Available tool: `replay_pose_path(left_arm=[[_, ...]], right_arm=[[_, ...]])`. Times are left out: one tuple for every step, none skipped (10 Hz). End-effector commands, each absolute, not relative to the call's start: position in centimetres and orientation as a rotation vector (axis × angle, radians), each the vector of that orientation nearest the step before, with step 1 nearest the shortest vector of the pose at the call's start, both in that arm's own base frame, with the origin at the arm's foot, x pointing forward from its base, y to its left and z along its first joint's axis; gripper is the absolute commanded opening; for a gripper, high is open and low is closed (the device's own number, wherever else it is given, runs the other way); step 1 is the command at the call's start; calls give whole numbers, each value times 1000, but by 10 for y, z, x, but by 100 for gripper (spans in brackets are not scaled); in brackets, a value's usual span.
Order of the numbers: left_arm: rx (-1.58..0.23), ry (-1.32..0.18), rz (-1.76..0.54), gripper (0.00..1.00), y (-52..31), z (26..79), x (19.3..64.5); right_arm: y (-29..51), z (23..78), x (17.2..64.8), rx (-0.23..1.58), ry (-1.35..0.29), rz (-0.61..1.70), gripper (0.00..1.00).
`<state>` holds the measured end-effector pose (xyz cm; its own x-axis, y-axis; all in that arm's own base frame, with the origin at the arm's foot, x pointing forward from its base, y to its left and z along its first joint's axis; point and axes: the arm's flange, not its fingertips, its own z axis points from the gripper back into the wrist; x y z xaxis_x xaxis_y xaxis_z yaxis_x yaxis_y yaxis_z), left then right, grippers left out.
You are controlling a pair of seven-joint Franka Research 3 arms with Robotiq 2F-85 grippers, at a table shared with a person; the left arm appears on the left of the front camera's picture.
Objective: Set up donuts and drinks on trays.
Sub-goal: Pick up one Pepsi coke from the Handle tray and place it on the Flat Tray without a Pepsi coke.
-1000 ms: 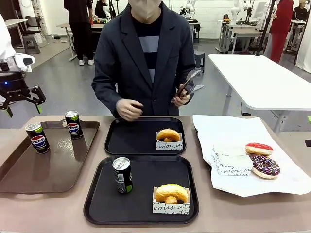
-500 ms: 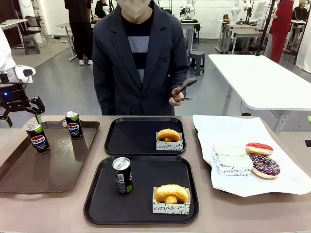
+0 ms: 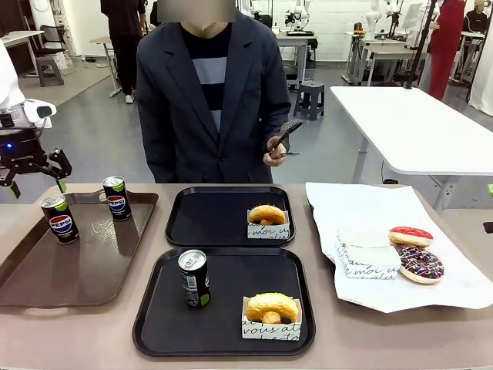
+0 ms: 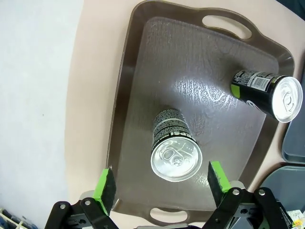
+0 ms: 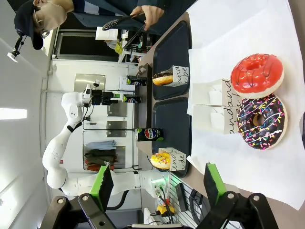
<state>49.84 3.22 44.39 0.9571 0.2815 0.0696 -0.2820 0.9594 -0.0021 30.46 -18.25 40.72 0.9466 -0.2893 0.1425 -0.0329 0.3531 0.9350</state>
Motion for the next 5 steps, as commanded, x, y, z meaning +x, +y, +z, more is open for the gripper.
replay_pose_path(left_arm=[[-2,-111,265,100,24,444,500],[-9,-116,265,100,21,441,504],[-3,-120,274,100,19,435,510],[11,-112,279,100,19,426,513],[19,-108,283,100,19,421,515]], right_arm=[[-182,407,306,1222,-321,-161,100],[-182,407,306,1222,-321,-161,100],[-182,407,306,1222,-321,-161,100],[-182,407,306,1222,-321,-161,100],[-182,407,306,1222,-321,-161,100]])
